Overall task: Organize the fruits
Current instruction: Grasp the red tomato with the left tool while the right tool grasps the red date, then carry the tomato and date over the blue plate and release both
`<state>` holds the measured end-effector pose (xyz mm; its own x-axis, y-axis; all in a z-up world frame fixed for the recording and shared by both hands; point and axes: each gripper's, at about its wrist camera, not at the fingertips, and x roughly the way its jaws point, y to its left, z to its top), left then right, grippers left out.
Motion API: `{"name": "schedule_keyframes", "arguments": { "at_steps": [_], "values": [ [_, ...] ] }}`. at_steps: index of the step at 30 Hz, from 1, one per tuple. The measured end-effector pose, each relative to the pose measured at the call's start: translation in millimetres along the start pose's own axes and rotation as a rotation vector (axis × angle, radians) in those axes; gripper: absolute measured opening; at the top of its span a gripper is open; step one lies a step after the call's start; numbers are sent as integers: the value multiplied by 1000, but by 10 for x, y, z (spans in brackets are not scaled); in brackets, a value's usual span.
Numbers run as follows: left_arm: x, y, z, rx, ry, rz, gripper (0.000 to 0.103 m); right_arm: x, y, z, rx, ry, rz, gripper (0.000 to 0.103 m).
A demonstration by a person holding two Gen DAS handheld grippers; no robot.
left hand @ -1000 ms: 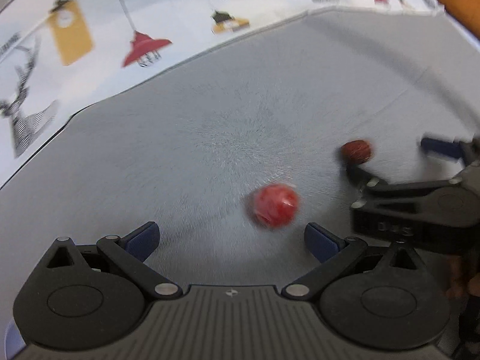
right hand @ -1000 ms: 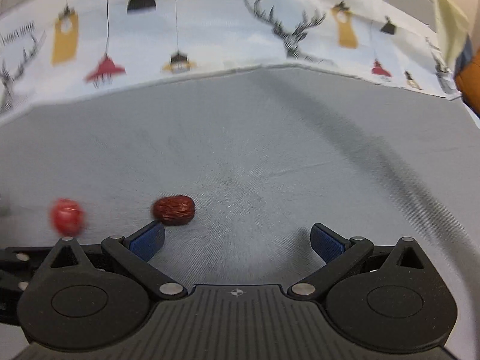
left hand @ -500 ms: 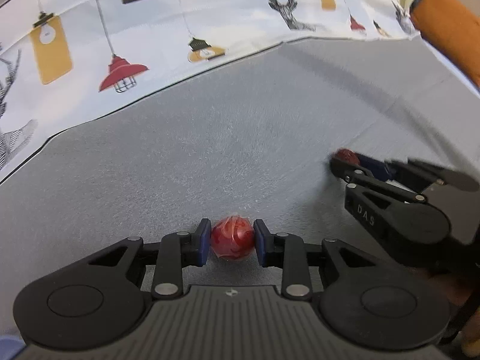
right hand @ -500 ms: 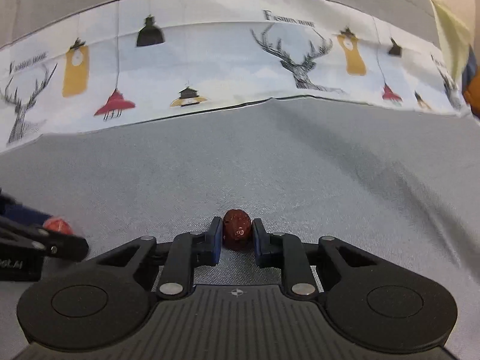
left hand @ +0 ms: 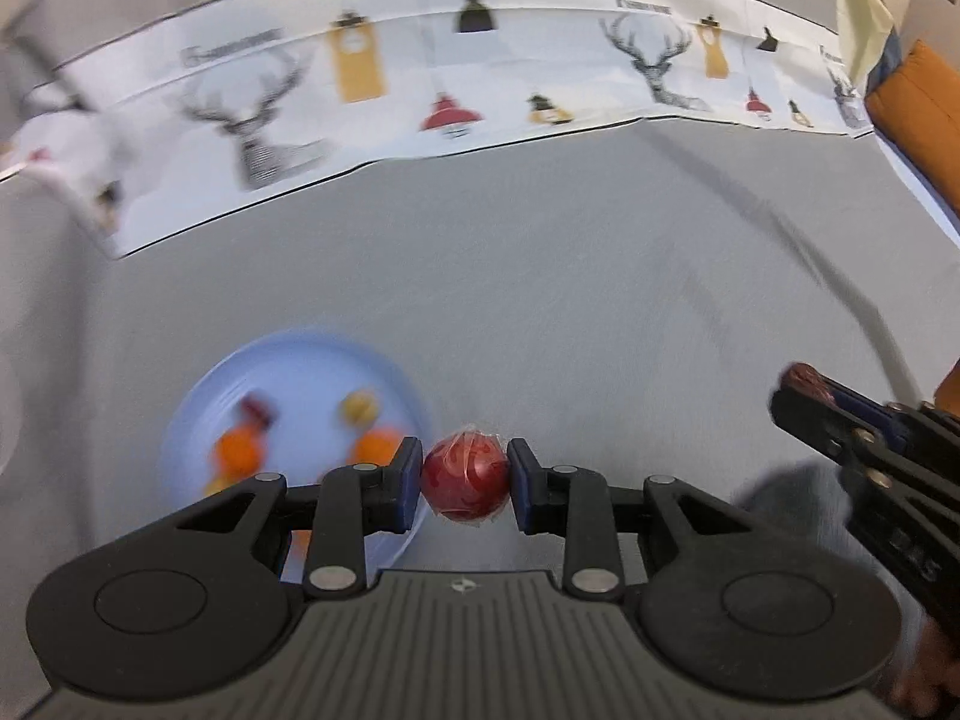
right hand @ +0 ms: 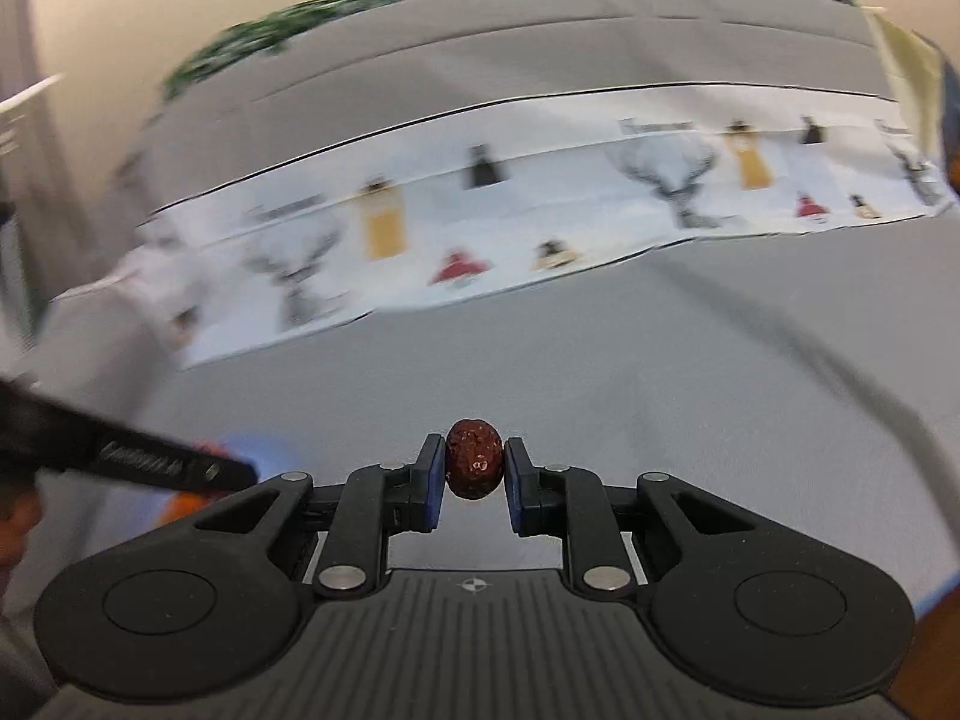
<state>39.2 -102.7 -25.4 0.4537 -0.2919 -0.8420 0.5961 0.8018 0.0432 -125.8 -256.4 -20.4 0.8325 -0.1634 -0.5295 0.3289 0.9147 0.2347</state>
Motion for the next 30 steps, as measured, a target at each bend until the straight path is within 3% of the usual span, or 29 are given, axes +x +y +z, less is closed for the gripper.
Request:
{"name": "schedule_keyframes", "arguments": {
  "at_steps": [6,13,20,24,30],
  "values": [
    [-626,235,-639,-35,2,26,33,-731,457,-194,-63,-36,56,21],
    [-1102,321,-1110,-78,-50,41,34,-1142,841,-266,-149,-89,96,21],
    [-1456,383,-1194,-111,-139,62,34,-1442,1219,-377,-311,-153,146,22],
    [-1593,374,-1194,-113,-182,79,34,-1524,1242,-352,-323,-174,152,22],
    [-1621,384,-1180,-119,-180,84,34,-1533,1255,-350,-322,-179,155,21]
  ]
}}
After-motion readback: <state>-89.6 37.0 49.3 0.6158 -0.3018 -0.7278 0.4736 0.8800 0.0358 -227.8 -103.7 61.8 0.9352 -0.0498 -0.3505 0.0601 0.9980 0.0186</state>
